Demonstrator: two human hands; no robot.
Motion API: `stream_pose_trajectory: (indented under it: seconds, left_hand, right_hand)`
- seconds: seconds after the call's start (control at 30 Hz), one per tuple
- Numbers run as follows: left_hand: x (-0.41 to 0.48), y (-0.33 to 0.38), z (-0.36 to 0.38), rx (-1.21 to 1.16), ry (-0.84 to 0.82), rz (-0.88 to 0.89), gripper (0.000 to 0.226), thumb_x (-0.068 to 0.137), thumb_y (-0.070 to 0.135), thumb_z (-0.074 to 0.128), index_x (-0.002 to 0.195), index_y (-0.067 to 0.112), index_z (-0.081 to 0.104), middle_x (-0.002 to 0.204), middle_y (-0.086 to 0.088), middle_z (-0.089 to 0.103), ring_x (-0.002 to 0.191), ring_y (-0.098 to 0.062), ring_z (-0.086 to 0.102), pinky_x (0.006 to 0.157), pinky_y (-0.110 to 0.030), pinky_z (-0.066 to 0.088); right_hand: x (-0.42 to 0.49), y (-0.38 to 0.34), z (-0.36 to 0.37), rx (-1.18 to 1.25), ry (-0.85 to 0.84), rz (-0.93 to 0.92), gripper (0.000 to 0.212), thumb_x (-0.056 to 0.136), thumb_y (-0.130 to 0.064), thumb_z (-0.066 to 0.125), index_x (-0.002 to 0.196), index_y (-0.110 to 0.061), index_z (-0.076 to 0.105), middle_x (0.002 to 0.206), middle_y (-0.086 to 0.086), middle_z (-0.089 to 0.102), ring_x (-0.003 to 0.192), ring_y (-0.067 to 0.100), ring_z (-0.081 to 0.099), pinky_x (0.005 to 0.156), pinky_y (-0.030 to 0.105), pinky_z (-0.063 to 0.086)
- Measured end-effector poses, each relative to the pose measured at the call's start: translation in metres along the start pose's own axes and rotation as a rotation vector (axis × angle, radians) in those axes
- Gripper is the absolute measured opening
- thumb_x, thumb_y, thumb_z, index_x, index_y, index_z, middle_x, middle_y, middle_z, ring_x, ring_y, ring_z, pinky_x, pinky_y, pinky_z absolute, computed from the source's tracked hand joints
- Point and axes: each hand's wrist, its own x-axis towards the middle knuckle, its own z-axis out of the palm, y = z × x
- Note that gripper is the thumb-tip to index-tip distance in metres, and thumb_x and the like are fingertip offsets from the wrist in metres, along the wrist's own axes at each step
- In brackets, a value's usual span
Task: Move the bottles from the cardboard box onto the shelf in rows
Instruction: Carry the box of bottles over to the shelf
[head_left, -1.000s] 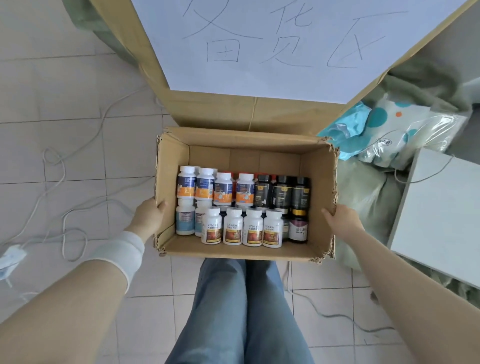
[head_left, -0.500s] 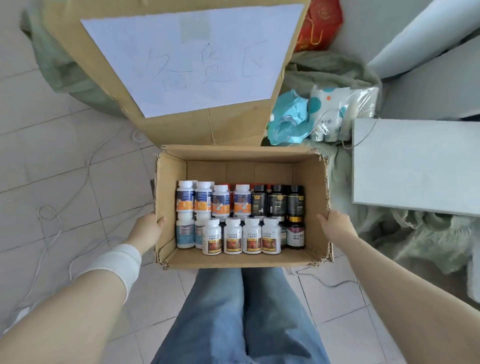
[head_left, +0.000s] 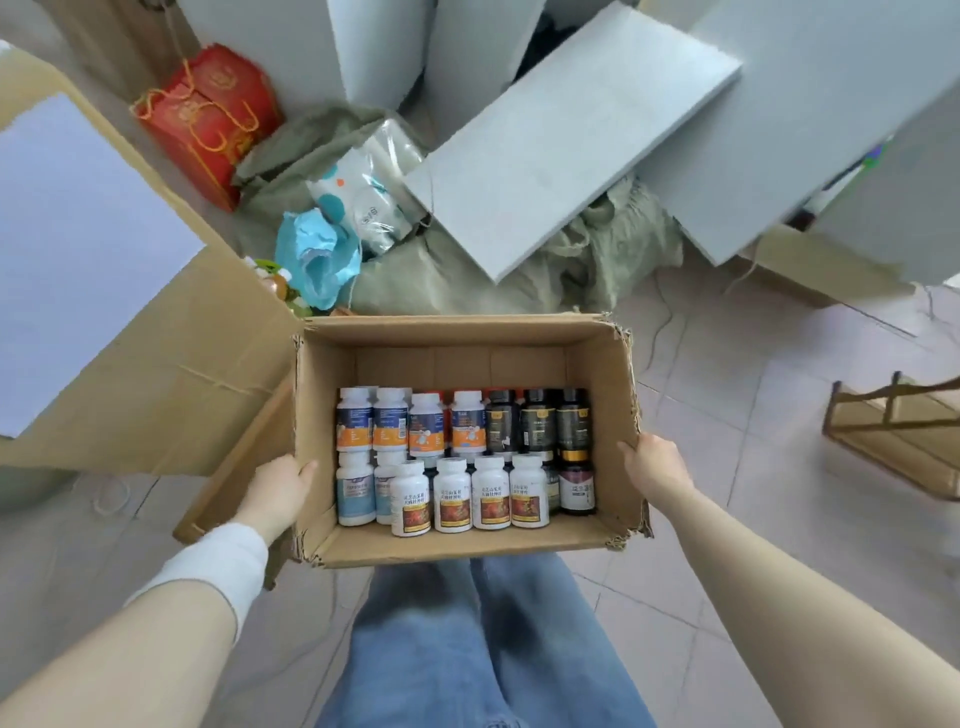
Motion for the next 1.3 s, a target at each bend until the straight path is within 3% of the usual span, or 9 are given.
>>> stream_pose_trajectory:
  seconds: [0.37, 0.57, 0.7, 1.0, 1.3]
  left_hand:
    - [-0.078, 0.196, 0.111, 0.334, -0.131, 0.473, 0.033, 0.099, 0.023, 0.041, 0.116, 0.000, 0.058, 0.116, -0.021, 0.063, 0.109, -0.036, 0.057, 0.087, -0.033, 0.042]
    - [-0.142, 0.309, 0.208, 0.552, -0.154, 0.595, 0.034, 0.099, 0.022, 0.042, 0.117, -0.002, 0.058, 0.119, -0.023, 0.061, 0.113, -0.036, 0.056, 0.093, -0.034, 0.041]
    - [-0.185, 0.387, 0.268, 0.638, -0.207, 0.683, 0.034, 0.099, 0.020, 0.041, 0.116, -0.004, 0.058, 0.117, -0.024, 0.061, 0.109, -0.036, 0.057, 0.090, -0.034, 0.042]
    - [-0.234, 0.573, 0.381, 0.752, -0.240, 0.820, 0.032, 0.098, 0.019, 0.040, 0.113, -0.003, 0.059, 0.115, -0.022, 0.061, 0.105, -0.036, 0.057, 0.088, -0.035, 0.043]
    - [-0.270, 0.765, 0.462, 0.805, -0.310, 0.904, 0.029, 0.099, 0.018, 0.038, 0.107, 0.000, 0.059, 0.107, -0.019, 0.062, 0.087, -0.027, 0.052, 0.080, -0.032, 0.043]
  right_hand:
    - [-0.077, 0.275, 0.033, 0.404, 0.033, 0.490, 0.042, 0.099, -0.027, 0.040, 0.125, 0.006, 0.048, 0.124, 0.026, 0.055, 0.115, 0.039, 0.052, 0.091, 0.039, 0.044]
    - [-0.096, 0.426, 0.049, 0.516, -0.003, 0.619, 0.041, 0.099, -0.031, 0.039, 0.117, 0.004, 0.052, 0.119, 0.024, 0.058, 0.111, 0.038, 0.054, 0.086, 0.037, 0.044]
    - [-0.098, 0.510, 0.048, 0.597, -0.007, 0.713, 0.043, 0.099, -0.032, 0.039, 0.121, 0.002, 0.051, 0.123, 0.023, 0.058, 0.113, 0.038, 0.053, 0.090, 0.038, 0.044]
    - [-0.052, 0.657, -0.001, 0.689, 0.038, 0.860, 0.045, 0.098, -0.032, 0.040, 0.119, 0.006, 0.053, 0.121, 0.024, 0.058, 0.111, 0.038, 0.055, 0.089, 0.037, 0.044]
    - [0.006, 0.771, -0.096, 0.772, 0.073, 1.010, 0.043, 0.098, -0.032, 0.041, 0.112, 0.005, 0.056, 0.113, 0.024, 0.062, 0.105, 0.037, 0.057, 0.087, 0.037, 0.046]
